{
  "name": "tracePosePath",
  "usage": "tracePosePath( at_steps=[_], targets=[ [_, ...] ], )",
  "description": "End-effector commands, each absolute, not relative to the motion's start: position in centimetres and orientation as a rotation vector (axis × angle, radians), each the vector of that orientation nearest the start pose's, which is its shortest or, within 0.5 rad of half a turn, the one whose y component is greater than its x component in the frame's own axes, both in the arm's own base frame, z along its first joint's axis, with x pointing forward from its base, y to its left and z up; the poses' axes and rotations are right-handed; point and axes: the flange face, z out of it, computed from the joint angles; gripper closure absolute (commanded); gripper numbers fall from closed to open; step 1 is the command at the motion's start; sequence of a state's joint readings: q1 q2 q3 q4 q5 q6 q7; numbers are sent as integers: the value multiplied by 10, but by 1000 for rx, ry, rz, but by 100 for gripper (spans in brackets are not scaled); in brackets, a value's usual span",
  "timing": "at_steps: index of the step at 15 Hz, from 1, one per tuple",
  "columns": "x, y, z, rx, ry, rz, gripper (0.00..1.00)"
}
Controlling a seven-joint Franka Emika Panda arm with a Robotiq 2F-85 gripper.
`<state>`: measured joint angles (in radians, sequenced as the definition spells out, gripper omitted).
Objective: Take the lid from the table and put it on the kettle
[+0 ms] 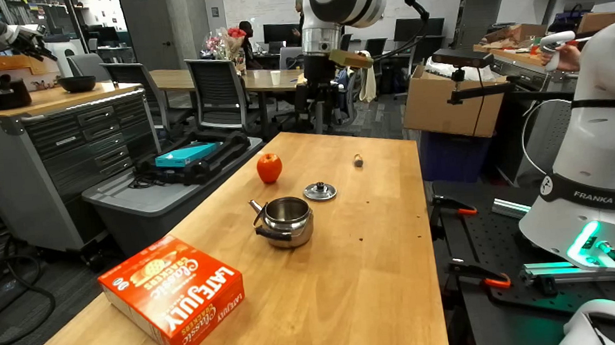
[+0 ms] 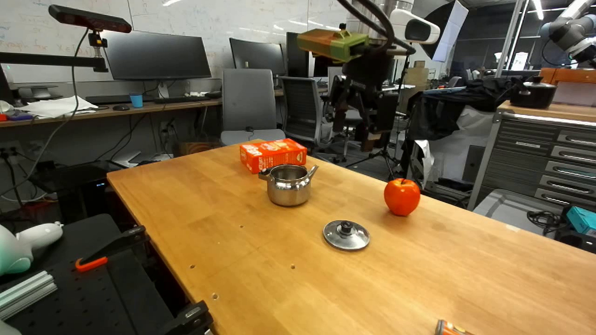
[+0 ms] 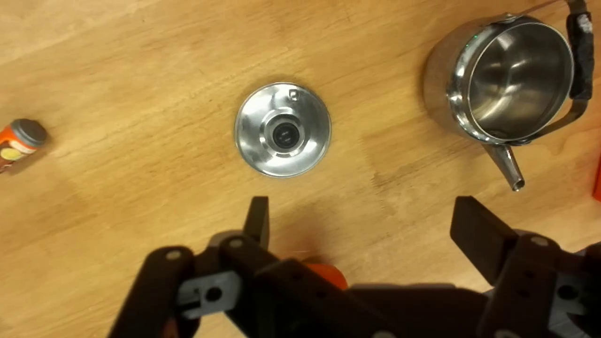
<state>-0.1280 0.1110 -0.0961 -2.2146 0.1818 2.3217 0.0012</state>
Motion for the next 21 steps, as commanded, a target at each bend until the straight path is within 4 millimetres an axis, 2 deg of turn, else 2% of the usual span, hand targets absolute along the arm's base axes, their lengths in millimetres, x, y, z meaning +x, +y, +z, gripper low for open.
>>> tracePosePath(
  at_steps=[1, 9, 12, 21],
  targets=[
    [523, -127, 312, -2947, 487, -38, 0],
    [520, -136, 272, -2956, 413, -22, 0],
    [523, -137, 258, -2949, 446, -61, 0],
    [529, -118, 220, -2932, 521, -65, 0]
  ],
)
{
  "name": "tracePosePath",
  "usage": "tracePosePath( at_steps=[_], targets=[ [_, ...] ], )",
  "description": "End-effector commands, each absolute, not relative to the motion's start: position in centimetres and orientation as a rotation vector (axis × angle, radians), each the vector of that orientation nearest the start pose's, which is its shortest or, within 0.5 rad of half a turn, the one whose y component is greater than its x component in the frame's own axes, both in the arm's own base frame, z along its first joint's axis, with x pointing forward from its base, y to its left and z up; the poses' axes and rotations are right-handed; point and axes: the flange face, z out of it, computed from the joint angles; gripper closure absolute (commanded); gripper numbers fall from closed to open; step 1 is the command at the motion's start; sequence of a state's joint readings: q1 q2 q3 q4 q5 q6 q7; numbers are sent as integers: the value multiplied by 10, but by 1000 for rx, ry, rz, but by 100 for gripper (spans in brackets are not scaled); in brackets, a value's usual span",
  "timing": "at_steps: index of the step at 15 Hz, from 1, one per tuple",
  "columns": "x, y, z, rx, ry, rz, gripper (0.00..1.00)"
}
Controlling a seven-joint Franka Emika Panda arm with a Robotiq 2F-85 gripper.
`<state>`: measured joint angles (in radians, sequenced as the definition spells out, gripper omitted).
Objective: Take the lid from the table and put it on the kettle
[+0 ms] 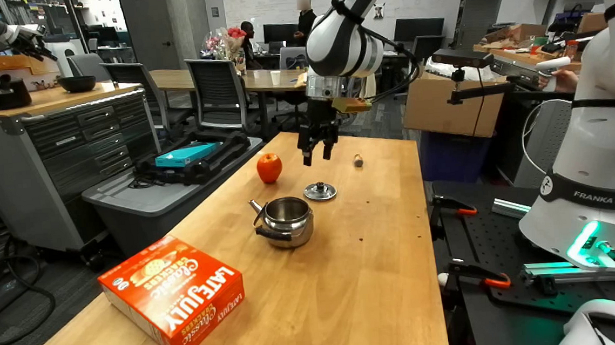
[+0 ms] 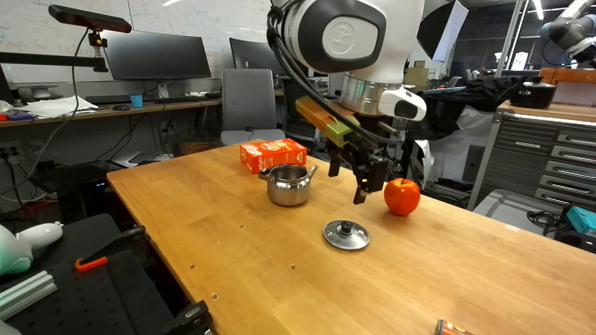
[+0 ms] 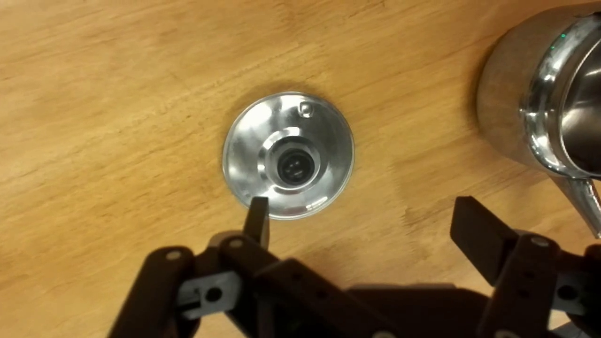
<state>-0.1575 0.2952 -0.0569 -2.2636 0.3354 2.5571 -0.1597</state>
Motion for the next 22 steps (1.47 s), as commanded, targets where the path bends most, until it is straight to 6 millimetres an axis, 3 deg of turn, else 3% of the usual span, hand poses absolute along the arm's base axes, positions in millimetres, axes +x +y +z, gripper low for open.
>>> tracePosePath(
  at_steps=[1, 12, 22],
  targets=[
    [529, -119, 217, -2937, 538, -61, 0],
    [535, -124, 186, -2937, 680, -45, 0],
    [545, -126, 171, -2934, 732, -13, 0]
  ],
)
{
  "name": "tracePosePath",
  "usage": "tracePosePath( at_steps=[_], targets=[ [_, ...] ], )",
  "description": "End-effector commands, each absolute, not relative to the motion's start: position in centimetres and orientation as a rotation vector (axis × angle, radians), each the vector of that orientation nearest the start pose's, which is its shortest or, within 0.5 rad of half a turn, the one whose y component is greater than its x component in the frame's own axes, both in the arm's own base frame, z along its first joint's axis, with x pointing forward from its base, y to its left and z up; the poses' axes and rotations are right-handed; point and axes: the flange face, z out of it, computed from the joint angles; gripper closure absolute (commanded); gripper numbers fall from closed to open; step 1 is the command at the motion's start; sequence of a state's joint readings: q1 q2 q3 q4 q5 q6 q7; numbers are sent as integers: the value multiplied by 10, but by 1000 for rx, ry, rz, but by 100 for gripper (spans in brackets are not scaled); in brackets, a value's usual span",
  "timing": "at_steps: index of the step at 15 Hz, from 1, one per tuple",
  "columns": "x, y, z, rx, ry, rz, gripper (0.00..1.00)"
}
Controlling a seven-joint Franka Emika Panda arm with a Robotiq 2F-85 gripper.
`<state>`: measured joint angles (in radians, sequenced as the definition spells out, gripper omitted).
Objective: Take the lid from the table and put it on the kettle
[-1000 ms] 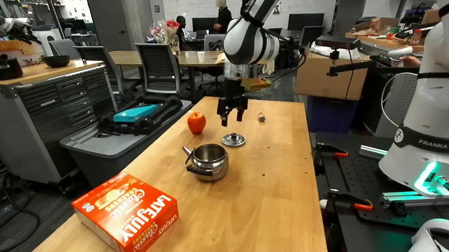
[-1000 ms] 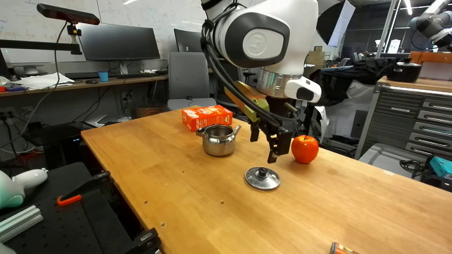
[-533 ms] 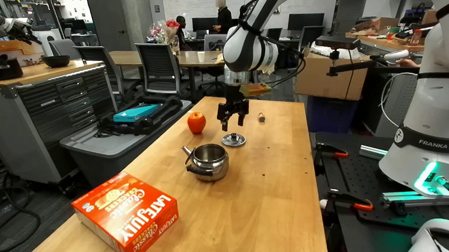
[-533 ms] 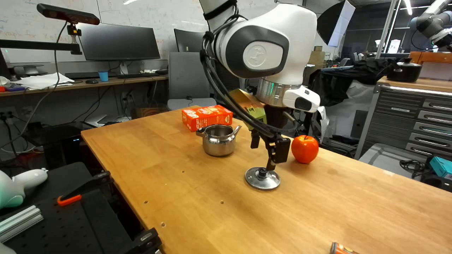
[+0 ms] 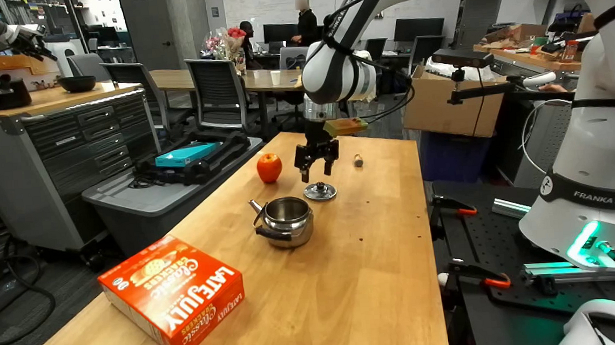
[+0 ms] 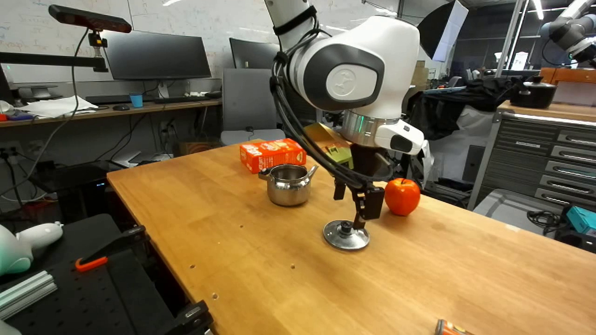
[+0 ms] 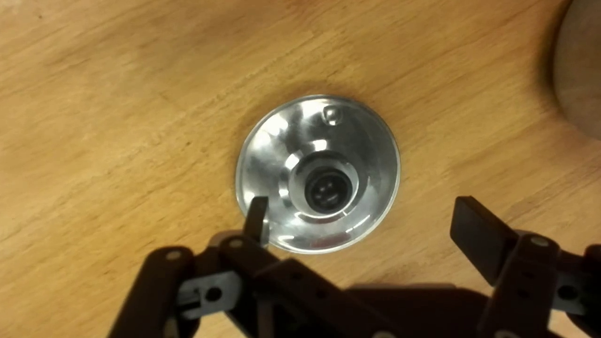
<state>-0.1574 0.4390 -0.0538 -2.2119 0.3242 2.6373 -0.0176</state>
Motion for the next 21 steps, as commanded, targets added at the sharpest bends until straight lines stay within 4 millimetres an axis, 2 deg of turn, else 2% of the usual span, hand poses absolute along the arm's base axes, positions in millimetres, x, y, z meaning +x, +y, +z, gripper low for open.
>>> tracePosePath(
  at_steps=[1, 11, 12, 14, 17, 21],
  targets=[
    [546, -126, 169, -2935, 733, -10, 0],
    [547, -126, 156, -2957, 743, 26, 0],
    [548, -126, 155, -2958, 746, 29, 21],
    [548, -127, 154, -2961, 752, 30, 32],
    [548, -128, 154, -2957, 763, 32, 59],
    [549, -128, 156, -2956, 767, 24, 89]
  ],
)
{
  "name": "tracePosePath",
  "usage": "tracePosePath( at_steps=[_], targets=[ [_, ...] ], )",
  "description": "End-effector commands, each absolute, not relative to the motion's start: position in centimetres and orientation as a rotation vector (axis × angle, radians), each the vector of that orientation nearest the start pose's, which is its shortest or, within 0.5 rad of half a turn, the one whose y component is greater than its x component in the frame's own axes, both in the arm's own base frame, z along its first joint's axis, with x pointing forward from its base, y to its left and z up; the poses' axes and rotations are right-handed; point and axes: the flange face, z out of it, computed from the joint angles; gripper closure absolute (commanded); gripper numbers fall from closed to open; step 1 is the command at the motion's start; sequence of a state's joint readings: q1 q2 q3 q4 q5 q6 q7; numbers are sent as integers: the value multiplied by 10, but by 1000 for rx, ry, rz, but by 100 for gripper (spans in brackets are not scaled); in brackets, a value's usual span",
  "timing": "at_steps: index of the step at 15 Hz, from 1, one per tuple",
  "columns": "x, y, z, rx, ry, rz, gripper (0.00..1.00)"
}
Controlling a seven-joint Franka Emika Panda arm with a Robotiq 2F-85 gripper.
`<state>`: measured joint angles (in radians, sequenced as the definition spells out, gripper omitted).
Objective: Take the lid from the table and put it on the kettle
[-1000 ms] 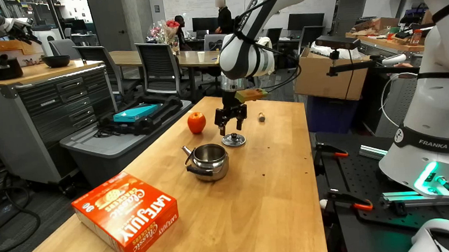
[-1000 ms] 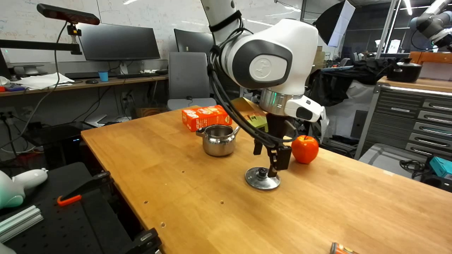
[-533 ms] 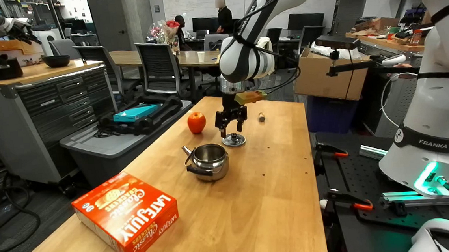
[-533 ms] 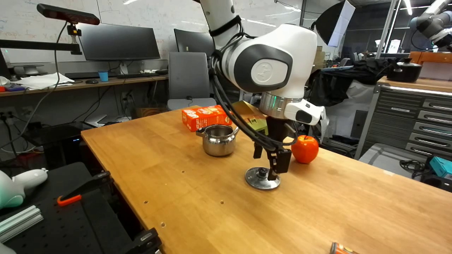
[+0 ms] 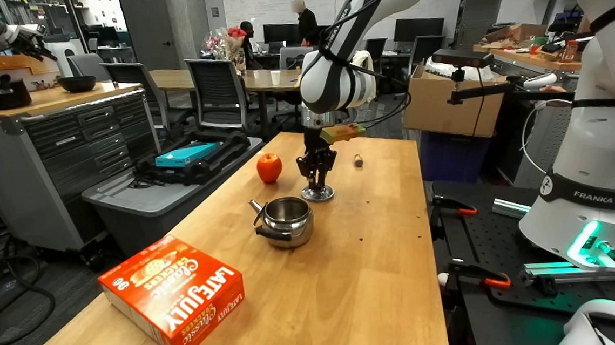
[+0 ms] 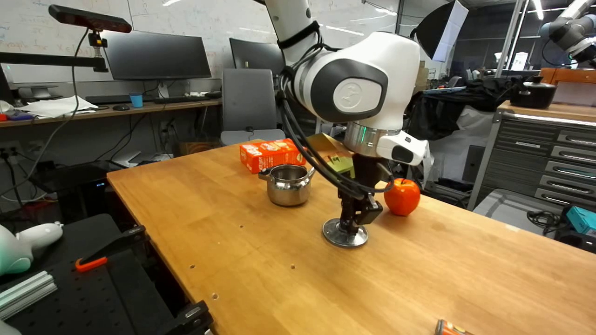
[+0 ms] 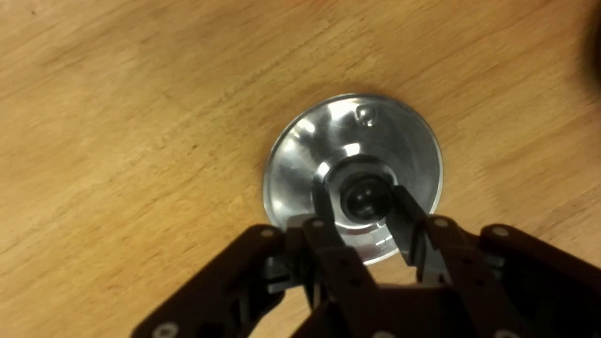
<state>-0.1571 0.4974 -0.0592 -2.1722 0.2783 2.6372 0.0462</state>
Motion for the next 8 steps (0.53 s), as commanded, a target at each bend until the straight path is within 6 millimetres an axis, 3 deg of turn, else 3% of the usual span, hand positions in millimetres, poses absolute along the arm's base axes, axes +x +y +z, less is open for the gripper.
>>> tracePosePath(
  at_steps=[1, 8],
  targets=[
    [550, -127, 157, -2957, 764, 20, 95],
    [548, -123, 166, -2985, 737, 37, 93]
  ],
)
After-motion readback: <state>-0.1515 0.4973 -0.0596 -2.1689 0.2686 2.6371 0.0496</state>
